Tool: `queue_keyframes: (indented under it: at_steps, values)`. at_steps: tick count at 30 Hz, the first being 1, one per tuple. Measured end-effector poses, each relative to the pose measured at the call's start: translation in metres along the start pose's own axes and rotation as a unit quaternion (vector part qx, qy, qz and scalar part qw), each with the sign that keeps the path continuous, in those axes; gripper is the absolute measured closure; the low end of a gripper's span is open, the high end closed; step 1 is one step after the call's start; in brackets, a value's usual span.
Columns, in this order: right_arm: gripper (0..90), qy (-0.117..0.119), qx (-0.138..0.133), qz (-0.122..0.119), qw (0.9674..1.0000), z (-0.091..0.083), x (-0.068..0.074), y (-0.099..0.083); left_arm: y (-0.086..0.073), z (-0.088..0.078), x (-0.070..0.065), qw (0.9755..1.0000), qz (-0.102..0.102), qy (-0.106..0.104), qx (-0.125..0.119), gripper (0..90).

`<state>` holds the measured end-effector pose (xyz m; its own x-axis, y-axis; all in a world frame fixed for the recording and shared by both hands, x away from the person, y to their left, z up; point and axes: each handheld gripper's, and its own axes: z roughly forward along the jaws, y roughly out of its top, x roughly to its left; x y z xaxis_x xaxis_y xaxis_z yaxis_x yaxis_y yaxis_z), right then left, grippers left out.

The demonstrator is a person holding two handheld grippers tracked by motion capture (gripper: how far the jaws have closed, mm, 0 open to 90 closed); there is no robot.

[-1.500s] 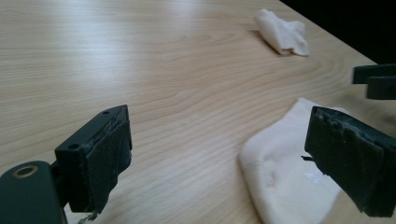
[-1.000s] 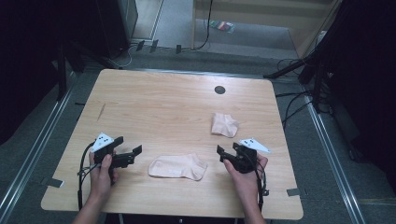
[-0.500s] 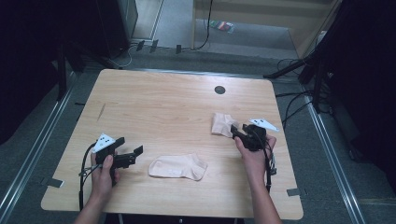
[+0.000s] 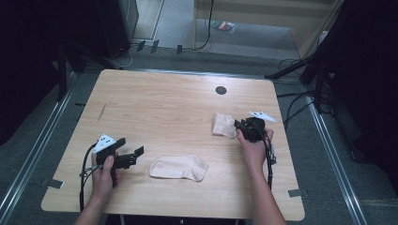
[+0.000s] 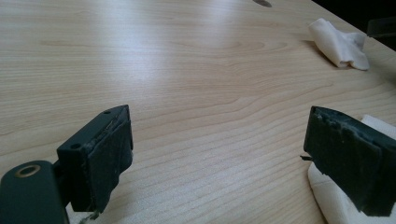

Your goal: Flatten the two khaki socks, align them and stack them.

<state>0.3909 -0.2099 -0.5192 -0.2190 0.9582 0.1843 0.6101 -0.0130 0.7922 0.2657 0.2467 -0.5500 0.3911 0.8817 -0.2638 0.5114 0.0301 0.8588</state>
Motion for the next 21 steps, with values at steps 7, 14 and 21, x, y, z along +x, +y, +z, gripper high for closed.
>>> queue_keyframes:
  at_steps: [7,14,21]
  values:
    - [53.9,-0.013,0.013,-0.016,0.9997,0.016,0.002,-0.002,0.000,0.000,0.001,1.0000,-0.002,0.001,0.004,8.6]
    - [79.2,-0.035,0.029,-0.035,0.9983,0.022,0.011,-0.011,0.000,0.001,0.001,1.0000,-0.004,0.001,0.005,8.6]
    - [88.2,-0.011,0.019,-0.023,0.9995,0.008,0.019,-0.004,0.000,0.000,0.002,0.9999,-0.008,0.000,0.007,8.6]
